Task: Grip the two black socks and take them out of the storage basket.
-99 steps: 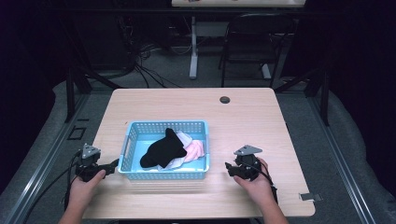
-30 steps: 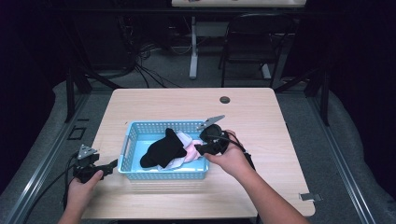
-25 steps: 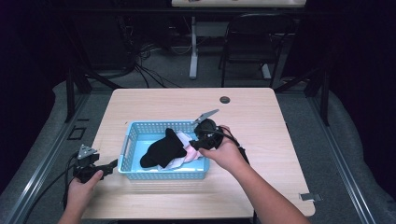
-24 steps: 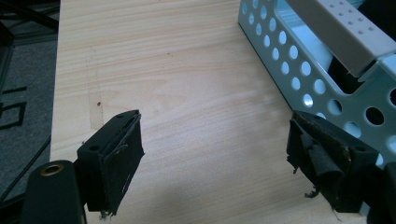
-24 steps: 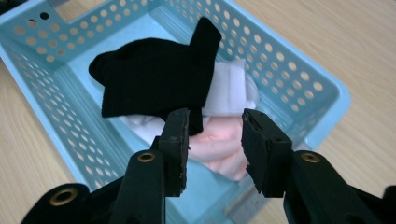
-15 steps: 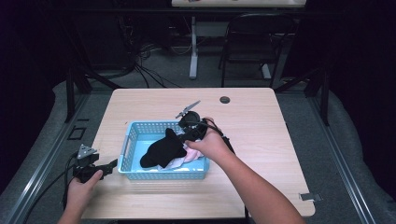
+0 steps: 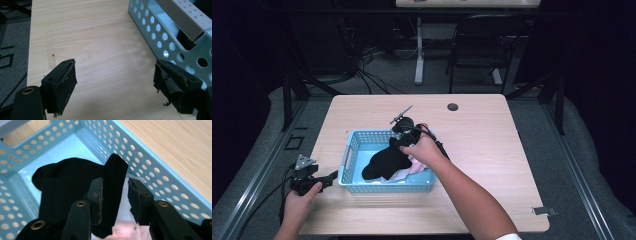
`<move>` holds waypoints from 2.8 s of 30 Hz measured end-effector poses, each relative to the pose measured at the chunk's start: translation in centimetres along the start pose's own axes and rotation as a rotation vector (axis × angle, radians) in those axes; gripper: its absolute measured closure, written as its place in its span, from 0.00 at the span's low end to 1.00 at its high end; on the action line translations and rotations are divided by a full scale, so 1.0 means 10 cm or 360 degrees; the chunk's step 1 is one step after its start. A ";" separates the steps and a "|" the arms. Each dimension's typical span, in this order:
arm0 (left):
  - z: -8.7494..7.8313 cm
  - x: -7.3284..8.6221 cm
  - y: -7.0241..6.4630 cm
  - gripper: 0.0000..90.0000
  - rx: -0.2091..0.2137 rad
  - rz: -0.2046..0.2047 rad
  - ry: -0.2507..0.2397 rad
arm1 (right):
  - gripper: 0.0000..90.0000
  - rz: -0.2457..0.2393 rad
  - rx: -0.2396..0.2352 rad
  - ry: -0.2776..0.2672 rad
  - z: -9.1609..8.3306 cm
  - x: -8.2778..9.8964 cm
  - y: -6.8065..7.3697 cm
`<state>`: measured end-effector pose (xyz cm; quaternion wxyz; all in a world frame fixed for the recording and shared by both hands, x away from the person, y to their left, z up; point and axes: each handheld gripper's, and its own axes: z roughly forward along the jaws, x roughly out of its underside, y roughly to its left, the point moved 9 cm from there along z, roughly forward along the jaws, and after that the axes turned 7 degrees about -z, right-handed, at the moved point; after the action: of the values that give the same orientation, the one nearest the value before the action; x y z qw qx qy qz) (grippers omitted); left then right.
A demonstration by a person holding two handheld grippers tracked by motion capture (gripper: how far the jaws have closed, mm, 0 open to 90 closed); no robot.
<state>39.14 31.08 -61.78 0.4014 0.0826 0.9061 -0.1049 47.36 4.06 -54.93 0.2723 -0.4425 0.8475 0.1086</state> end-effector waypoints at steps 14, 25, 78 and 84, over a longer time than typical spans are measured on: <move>0.00 0.00 0.00 0.20 0.0007 0.0005 0.0003 | 0.66 0.0042 -0.0005 0.0000 0.28 -0.07 0.03; 0.00 0.00 0.00 0.20 0.0010 0.0006 0.0005 | 0.82 0.0079 -0.0023 0.0047 0.35 -0.04 0.02; 0.01 0.01 -0.01 0.20 0.0011 0.0012 0.0016 | 0.97 -0.0022 -0.0258 -0.0316 -0.77 -0.22 0.39; 0.00 0.01 -0.01 0.20 0.0010 0.0010 0.0014 | 0.97 -0.0039 -0.0235 -0.0351 -0.97 -0.21 0.37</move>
<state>39.11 30.96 -61.84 0.3976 0.0873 0.9072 -0.1060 41.73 3.54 -45.93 0.3318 -0.4571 0.7966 0.2154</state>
